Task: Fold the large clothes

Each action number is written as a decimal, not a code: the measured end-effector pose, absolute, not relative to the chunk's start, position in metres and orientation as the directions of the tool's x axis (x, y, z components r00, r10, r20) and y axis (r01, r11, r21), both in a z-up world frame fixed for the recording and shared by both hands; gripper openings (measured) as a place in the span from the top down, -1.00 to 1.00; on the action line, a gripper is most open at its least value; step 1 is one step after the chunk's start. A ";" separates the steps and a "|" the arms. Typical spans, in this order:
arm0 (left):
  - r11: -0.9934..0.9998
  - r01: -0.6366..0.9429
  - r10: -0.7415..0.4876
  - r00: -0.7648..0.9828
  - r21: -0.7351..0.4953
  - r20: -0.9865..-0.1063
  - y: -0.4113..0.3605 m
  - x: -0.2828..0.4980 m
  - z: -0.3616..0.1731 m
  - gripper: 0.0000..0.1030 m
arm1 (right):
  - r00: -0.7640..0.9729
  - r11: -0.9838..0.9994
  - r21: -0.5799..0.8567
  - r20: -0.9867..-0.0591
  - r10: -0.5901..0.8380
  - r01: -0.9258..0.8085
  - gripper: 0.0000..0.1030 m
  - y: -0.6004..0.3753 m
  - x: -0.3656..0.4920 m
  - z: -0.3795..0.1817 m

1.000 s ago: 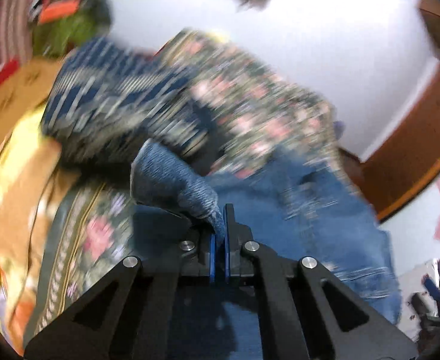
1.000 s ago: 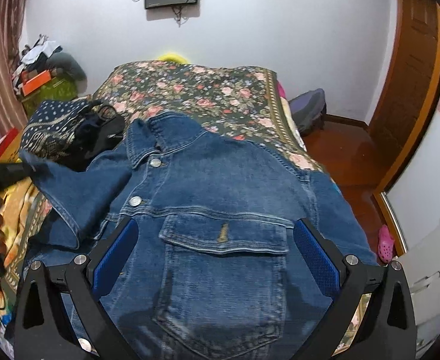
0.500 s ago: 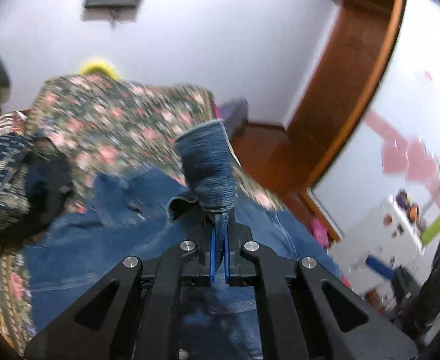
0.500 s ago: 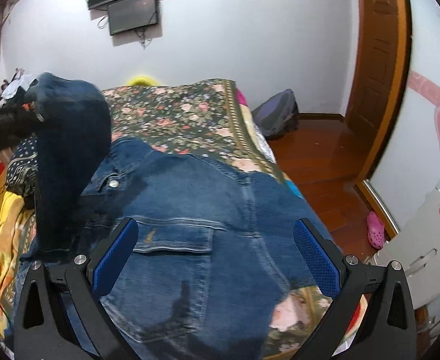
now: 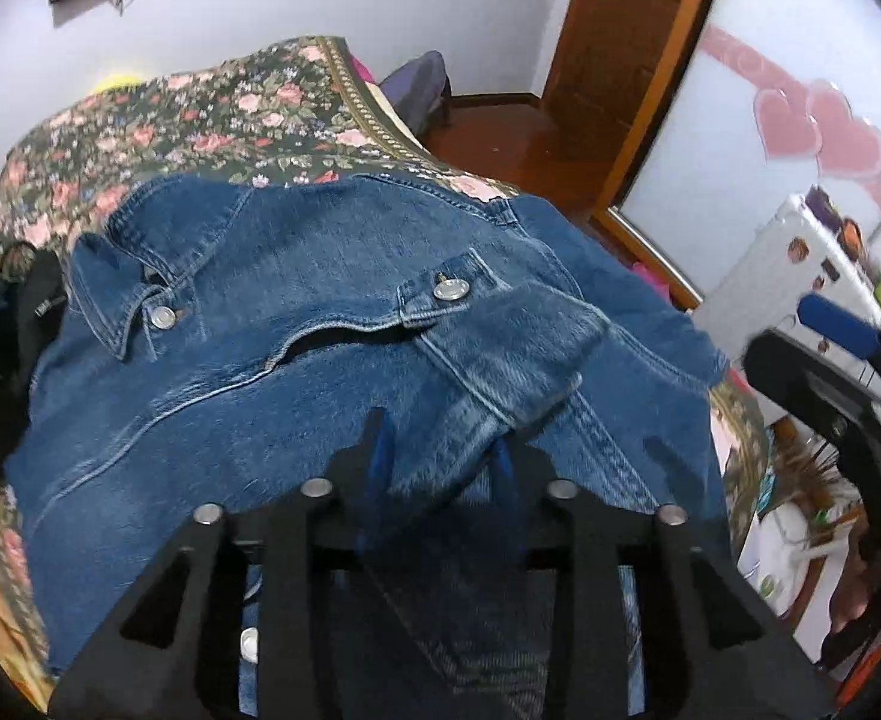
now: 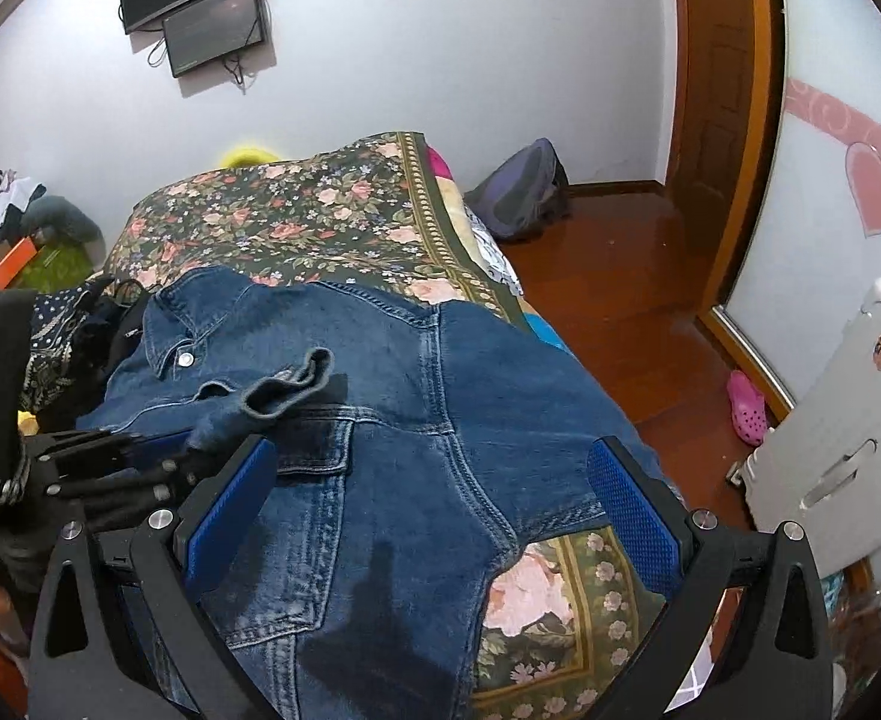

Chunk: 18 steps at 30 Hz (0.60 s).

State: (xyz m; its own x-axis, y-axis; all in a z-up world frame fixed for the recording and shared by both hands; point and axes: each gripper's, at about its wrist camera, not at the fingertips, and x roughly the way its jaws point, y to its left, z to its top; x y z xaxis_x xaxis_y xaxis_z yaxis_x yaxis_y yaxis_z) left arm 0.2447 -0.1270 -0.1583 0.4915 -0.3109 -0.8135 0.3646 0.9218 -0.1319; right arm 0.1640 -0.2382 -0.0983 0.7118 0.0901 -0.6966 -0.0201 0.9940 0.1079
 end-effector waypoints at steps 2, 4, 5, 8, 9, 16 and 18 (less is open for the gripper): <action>0.918 0.381 -0.307 0.508 -0.110 -0.805 -0.122 0.235 -0.153 0.08 | 0.714 0.992 0.118 -0.691 0.108 -0.037 -0.99 -0.233 0.165 -0.096; 0.924 0.373 -0.290 0.553 -0.079 -0.781 -0.111 0.225 -0.143 -0.12 | 0.716 0.991 0.124 -0.686 0.128 -0.058 -0.99 -0.227 0.166 -0.095; 0.928 0.367 -0.280 0.571 -0.065 -0.772 -0.108 0.223 -0.139 -0.15 | 0.714 0.989 0.128 -0.686 0.139 -0.069 -0.99 -0.224 0.168 -0.094; 0.949 0.315 -0.226 0.643 -0.016 -0.732 -0.081 0.214 -0.125 -0.32 | 0.694 0.982 0.151 -0.695 0.185 -0.110 -0.99 -0.212 0.175 -0.098; 0.954 0.299 -0.212 0.657 -0.007 -0.723 -0.075 0.213 -0.122 -0.37 | 0.681 0.978 0.167 -0.703 0.206 -0.124 -0.99 -0.208 0.179 -0.101; 0.992 0.119 -0.064 0.724 0.033 -0.687 0.000 0.213 -0.117 -0.65 | 0.545 0.938 0.313 -0.766 0.341 -0.147 -0.60 -0.189 0.207 -0.137; 0.998 0.069 -0.044 0.709 0.007 -0.704 0.025 0.214 -0.125 -0.65 | 0.502 0.928 0.346 -0.784 0.366 -0.135 -0.46 -0.188 0.215 -0.149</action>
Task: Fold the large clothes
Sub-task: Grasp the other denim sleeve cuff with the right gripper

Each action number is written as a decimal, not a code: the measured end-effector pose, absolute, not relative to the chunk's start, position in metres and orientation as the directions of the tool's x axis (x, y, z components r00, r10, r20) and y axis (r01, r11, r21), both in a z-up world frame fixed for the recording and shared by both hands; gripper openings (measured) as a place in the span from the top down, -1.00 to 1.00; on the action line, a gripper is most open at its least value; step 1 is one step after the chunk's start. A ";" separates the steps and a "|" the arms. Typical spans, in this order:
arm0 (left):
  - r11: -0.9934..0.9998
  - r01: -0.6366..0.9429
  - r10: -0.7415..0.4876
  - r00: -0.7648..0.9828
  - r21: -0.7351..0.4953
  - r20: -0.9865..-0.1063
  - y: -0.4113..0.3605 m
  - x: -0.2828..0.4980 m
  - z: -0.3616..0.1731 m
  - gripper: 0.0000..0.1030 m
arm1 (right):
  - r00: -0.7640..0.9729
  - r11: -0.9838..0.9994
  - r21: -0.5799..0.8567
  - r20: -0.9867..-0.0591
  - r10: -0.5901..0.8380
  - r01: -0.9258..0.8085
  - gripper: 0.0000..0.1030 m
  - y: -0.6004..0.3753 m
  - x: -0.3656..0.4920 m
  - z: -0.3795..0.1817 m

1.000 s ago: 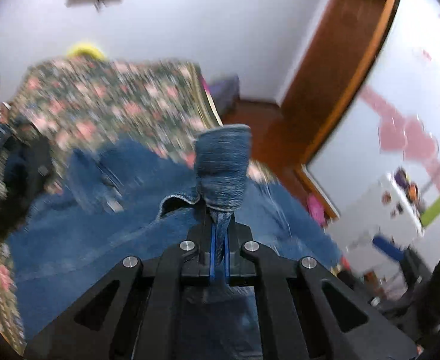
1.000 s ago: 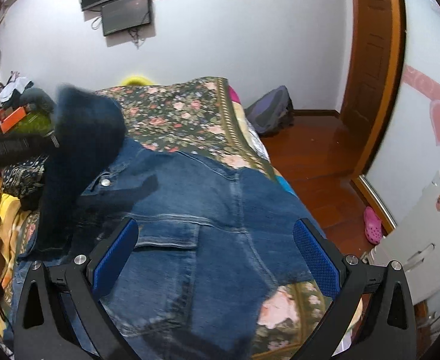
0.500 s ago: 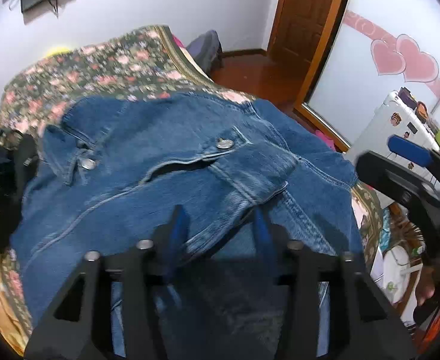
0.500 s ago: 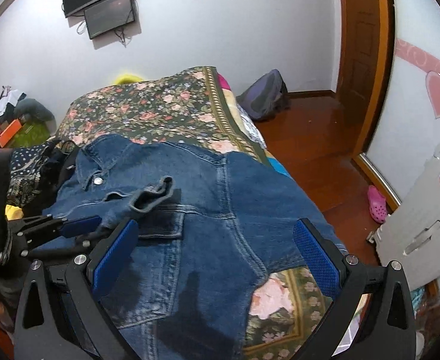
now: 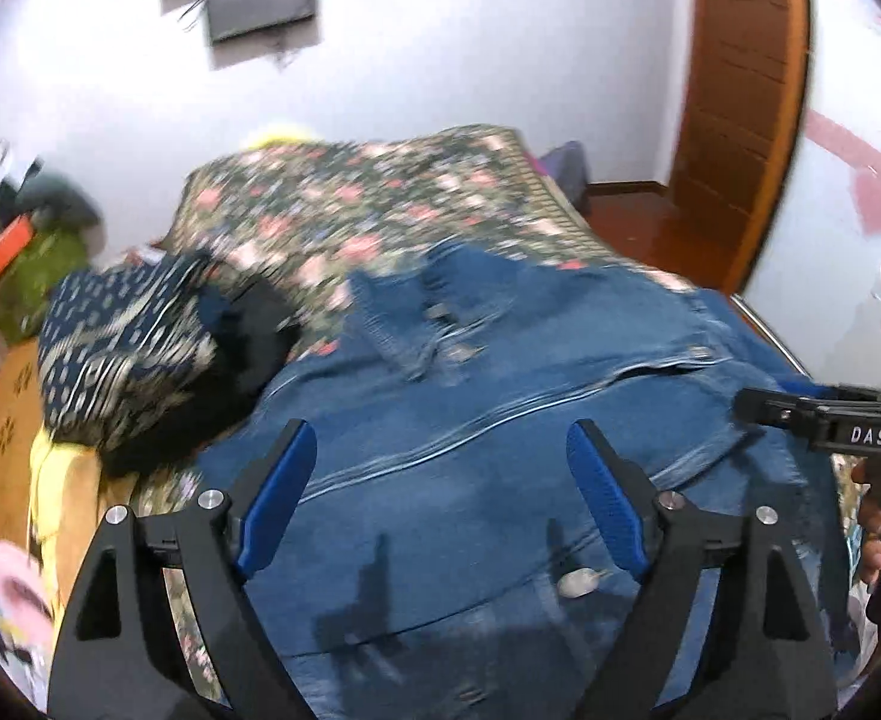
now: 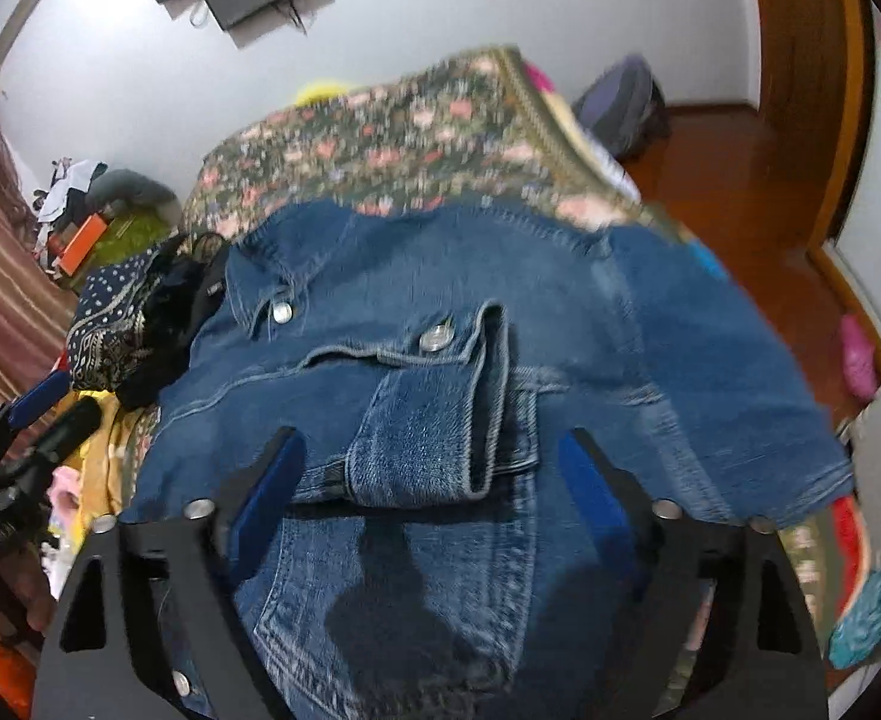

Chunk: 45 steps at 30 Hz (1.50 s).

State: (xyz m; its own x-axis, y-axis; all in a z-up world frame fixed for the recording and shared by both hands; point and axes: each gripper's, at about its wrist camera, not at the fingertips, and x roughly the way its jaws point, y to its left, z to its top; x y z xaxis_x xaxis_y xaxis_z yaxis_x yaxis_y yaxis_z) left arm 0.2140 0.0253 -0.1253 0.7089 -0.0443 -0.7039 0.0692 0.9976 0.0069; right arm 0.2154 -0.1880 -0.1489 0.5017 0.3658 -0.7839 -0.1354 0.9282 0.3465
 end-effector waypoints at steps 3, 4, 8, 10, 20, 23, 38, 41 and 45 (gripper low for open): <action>0.999 0.004 -0.029 0.685 -0.037 -0.728 0.052 0.213 -0.138 -0.65 | 0.483 0.917 0.386 -0.787 0.384 -0.101 -0.22 -0.189 0.220 -0.160; 0.998 -0.027 -0.026 0.669 -0.060 -0.743 0.063 0.213 -0.145 -0.65 | 0.492 0.916 0.388 -0.781 0.384 -0.098 -0.09 -0.190 0.218 -0.159; 0.990 -0.085 -0.035 0.626 -0.113 -0.779 0.084 0.212 -0.166 -0.65 | 0.525 0.928 0.347 -0.770 0.363 -0.132 0.32 -0.182 0.211 -0.144; 0.988 -0.093 -0.041 0.611 -0.123 -0.790 0.087 0.211 -0.175 -0.65 | 0.555 0.941 0.289 -0.761 0.336 -0.173 0.56 -0.172 0.207 -0.133; 0.991 -0.045 -0.072 0.616 -0.126 -0.784 0.071 0.204 -0.173 -0.65 | 0.758 0.973 0.102 -0.612 0.224 -0.205 0.97 -0.173 0.205 -0.062; 0.993 -0.026 -0.078 0.610 -0.119 -0.789 0.064 0.204 -0.176 -0.65 | 0.773 0.985 0.060 -0.613 0.163 -0.161 0.97 -0.187 0.208 -0.063; 0.997 0.045 -0.077 0.621 -0.063 -0.780 0.025 0.217 -0.163 -0.65 | 0.673 0.973 0.223 -0.728 0.130 0.053 -0.17 -0.284 0.188 -0.101; 0.997 0.064 -0.080 0.650 -0.051 -0.756 0.012 0.220 -0.151 -0.65 | 0.676 0.947 0.294 -0.725 0.134 0.128 -0.39 -0.312 0.179 -0.104; 0.995 0.085 -0.099 0.667 -0.056 -0.738 -0.004 0.225 -0.142 -0.65 | 0.640 0.899 0.391 -0.746 0.183 0.199 -0.39 -0.342 0.178 -0.125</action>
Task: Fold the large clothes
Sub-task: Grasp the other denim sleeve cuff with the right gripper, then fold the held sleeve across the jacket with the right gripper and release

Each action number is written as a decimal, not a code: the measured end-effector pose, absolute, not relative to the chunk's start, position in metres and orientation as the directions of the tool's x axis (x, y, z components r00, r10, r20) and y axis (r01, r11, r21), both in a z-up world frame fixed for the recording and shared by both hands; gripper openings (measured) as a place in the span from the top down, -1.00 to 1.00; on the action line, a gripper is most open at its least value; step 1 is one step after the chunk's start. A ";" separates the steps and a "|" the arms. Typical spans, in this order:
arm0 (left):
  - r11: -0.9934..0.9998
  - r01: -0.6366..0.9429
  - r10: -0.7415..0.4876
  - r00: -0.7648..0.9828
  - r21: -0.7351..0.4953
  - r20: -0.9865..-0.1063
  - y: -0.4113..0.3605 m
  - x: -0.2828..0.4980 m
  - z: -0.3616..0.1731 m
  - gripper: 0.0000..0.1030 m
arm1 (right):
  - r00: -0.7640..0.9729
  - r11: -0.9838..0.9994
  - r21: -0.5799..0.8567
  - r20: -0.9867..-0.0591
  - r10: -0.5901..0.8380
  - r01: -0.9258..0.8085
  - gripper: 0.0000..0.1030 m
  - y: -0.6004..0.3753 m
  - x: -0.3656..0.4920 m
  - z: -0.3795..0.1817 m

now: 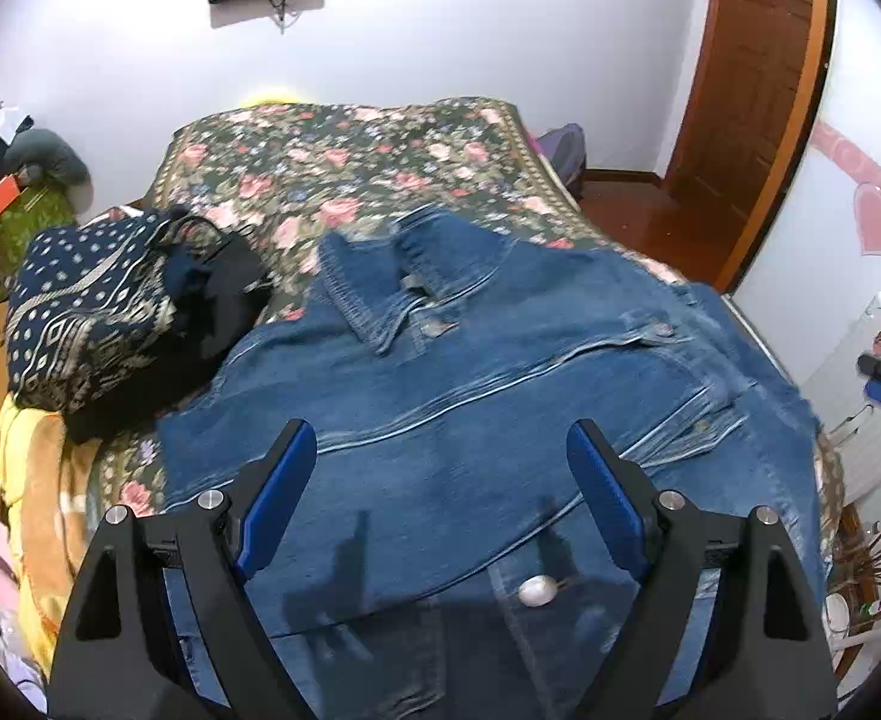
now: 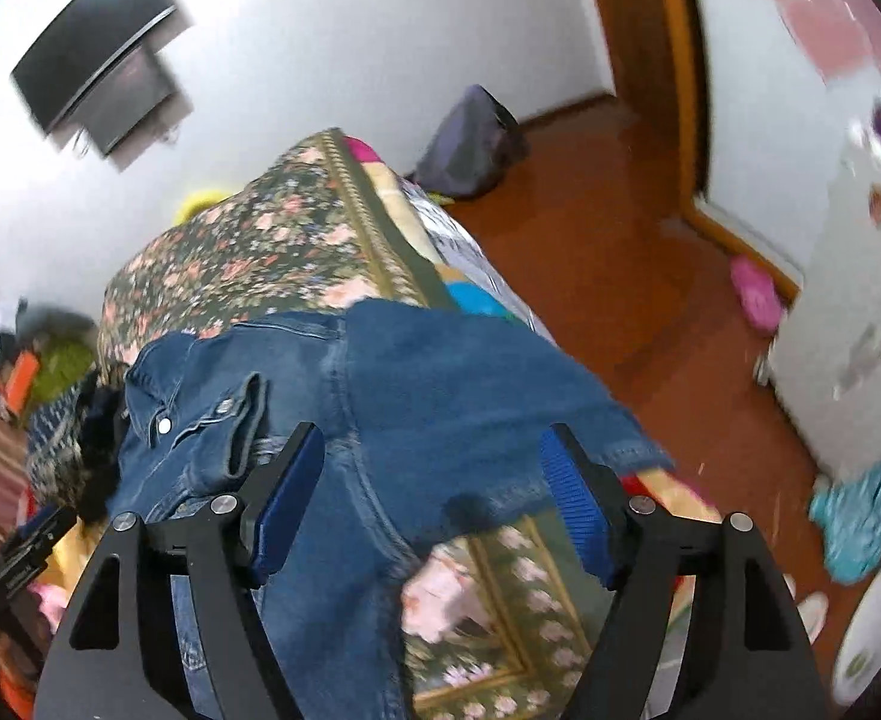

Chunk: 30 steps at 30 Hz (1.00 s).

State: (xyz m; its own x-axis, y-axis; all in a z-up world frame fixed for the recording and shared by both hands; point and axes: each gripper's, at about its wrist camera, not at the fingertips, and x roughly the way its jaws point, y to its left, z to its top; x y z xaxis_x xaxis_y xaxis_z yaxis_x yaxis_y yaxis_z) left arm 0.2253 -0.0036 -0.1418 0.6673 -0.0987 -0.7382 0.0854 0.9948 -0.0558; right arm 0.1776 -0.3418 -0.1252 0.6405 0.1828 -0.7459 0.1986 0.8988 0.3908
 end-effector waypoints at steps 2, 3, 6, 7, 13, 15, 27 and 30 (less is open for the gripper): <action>0.993 0.098 -0.112 0.664 -0.063 -0.739 -0.013 0.229 -0.142 -0.65 | 0.611 0.881 0.413 -0.766 0.198 0.233 -0.39 -0.352 0.180 -0.140; 0.993 0.103 -0.117 0.660 -0.064 -0.742 -0.016 0.230 -0.143 -0.65 | 0.596 0.867 0.433 -0.773 0.216 0.248 -0.39 -0.356 0.181 -0.147; 0.991 0.115 -0.124 0.646 -0.065 -0.753 -0.026 0.232 -0.148 -0.65 | 0.546 0.799 0.519 -0.782 0.301 0.303 -0.39 -0.370 0.187 -0.178; 0.991 0.116 -0.123 0.642 -0.063 -0.757 -0.028 0.233 -0.150 -0.65 | 0.536 0.782 0.538 -0.780 0.322 0.314 -0.39 -0.373 0.187 -0.185; 0.993 0.101 -0.116 0.619 -0.068 -0.777 -0.031 0.235 -0.160 -0.65 | 0.569 0.686 0.643 -0.722 0.394 0.341 -0.39 -0.391 0.199 -0.209; 0.993 0.088 -0.114 0.615 -0.076 -0.780 -0.028 0.235 -0.163 -0.65 | 0.574 0.674 0.649 -0.719 0.392 0.353 -0.38 -0.396 0.210 -0.216; 0.997 0.062 -0.068 0.623 -0.038 -0.779 -0.015 0.228 -0.167 -0.65 | 0.561 0.748 0.485 -0.807 0.183 0.453 0.68 -0.403 0.238 -0.207; 0.998 0.063 -0.065 0.642 -0.031 -0.764 -0.011 0.224 -0.162 -0.65 | 0.635 0.788 0.480 -0.758 0.151 0.386 0.75 -0.394 0.232 -0.168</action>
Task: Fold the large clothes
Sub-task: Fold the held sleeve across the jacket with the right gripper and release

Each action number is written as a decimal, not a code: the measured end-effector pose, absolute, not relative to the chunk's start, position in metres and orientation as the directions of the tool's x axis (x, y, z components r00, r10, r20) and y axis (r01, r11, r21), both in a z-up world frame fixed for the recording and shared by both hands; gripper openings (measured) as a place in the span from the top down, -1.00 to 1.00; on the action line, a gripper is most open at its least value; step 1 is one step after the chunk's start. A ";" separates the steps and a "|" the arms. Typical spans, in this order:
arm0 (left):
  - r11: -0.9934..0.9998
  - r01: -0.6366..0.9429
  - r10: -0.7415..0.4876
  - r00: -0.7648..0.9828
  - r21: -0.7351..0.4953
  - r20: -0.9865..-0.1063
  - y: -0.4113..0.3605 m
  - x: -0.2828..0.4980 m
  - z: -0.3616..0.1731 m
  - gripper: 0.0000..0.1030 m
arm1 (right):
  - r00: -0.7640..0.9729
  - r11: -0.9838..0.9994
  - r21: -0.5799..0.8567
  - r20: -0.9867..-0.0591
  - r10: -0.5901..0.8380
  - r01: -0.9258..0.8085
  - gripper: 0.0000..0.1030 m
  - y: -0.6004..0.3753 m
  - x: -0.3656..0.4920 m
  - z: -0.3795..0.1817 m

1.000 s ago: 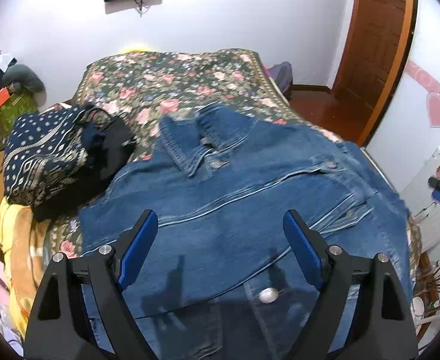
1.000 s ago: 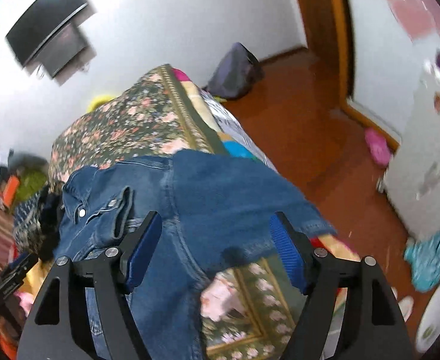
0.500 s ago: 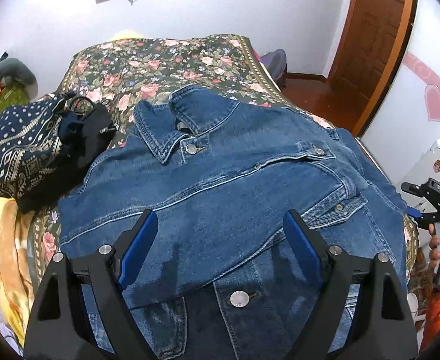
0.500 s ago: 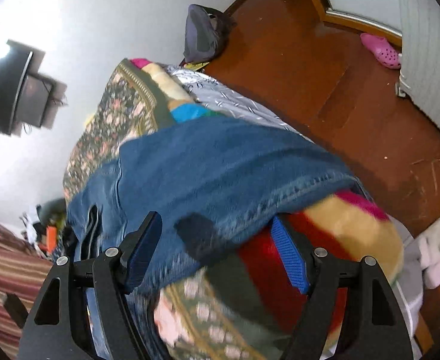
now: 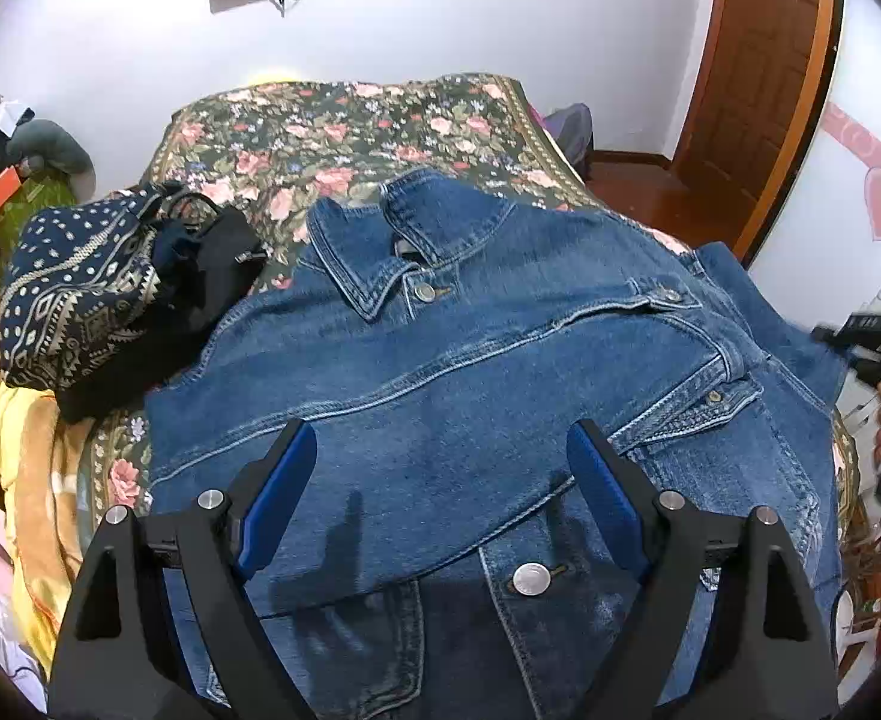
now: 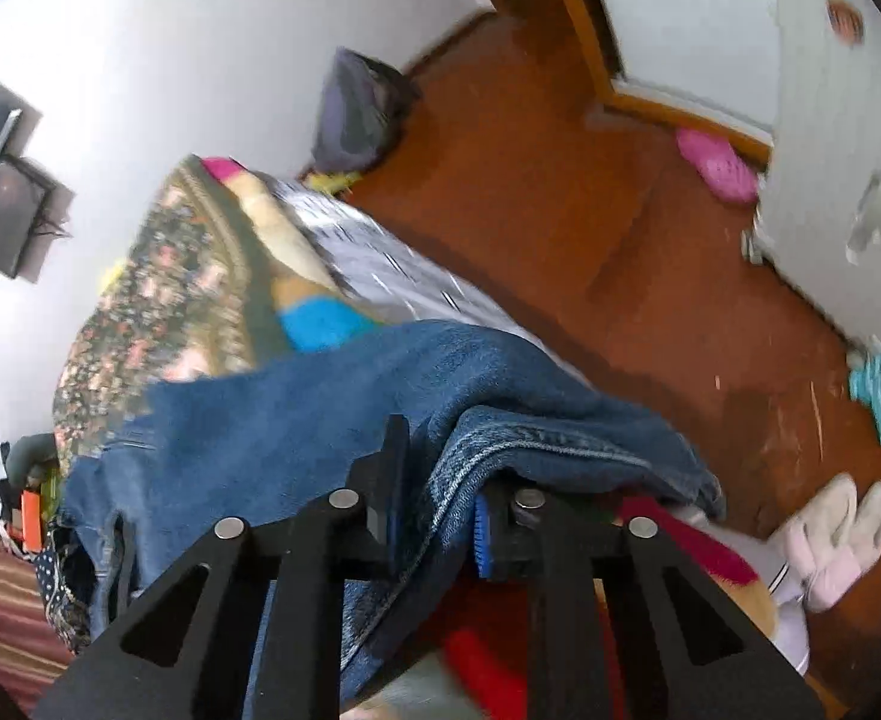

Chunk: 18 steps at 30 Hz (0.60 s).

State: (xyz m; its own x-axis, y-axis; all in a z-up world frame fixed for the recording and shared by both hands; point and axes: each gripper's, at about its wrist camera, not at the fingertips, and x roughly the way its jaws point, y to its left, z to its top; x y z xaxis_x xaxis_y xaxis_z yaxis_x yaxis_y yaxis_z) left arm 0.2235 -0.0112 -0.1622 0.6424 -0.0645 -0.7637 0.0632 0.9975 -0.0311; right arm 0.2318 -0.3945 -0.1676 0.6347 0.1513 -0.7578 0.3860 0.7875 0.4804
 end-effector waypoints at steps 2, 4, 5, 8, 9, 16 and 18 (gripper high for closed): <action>0.997 0.064 -0.068 0.651 -0.034 -0.756 -0.009 0.222 -0.159 -0.65 | 0.689 0.814 0.486 -0.709 0.154 0.318 0.80 -0.383 0.228 -0.138; 0.997 0.067 -0.075 0.658 -0.041 -0.749 -0.007 0.220 -0.156 -0.65 | 0.735 0.845 0.484 -0.654 0.176 0.228 0.80 -0.364 0.223 -0.104; 0.997 0.067 -0.077 0.662 -0.044 -0.745 -0.006 0.218 -0.155 -0.65 | 0.750 0.860 0.474 -0.635 0.186 0.189 0.80 -0.353 0.222 -0.092; 0.996 0.068 -0.084 0.673 -0.052 -0.735 -0.002 0.216 -0.151 -0.65 | 0.779 0.904 0.426 -0.579 0.240 0.038 0.80 -0.308 0.219 -0.057; 0.996 0.067 -0.085 0.677 -0.053 -0.731 -0.001 0.215 -0.149 -0.65 | 0.780 0.911 0.412 -0.562 0.274 -0.024 0.81 -0.288 0.217 -0.047; 0.996 0.057 -0.085 0.699 -0.063 -0.710 0.012 0.204 -0.142 -0.65 | 0.685 0.897 0.364 -0.589 0.429 -0.249 0.80 -0.188 0.220 -0.059; 0.996 0.052 -0.086 0.698 -0.069 -0.711 0.017 0.202 -0.142 -0.65 | 0.622 0.893 0.348 -0.642 0.448 -0.284 0.80 -0.162 0.222 -0.082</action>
State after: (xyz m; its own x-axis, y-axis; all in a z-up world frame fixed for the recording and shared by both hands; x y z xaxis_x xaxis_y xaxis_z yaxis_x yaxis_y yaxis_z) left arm 0.2018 0.0175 -0.1424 0.6985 -0.0855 -0.7105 0.0518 0.9963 -0.0690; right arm 0.2220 -0.1621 -0.0820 0.6217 0.4480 -0.6425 -0.2845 0.8934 0.3477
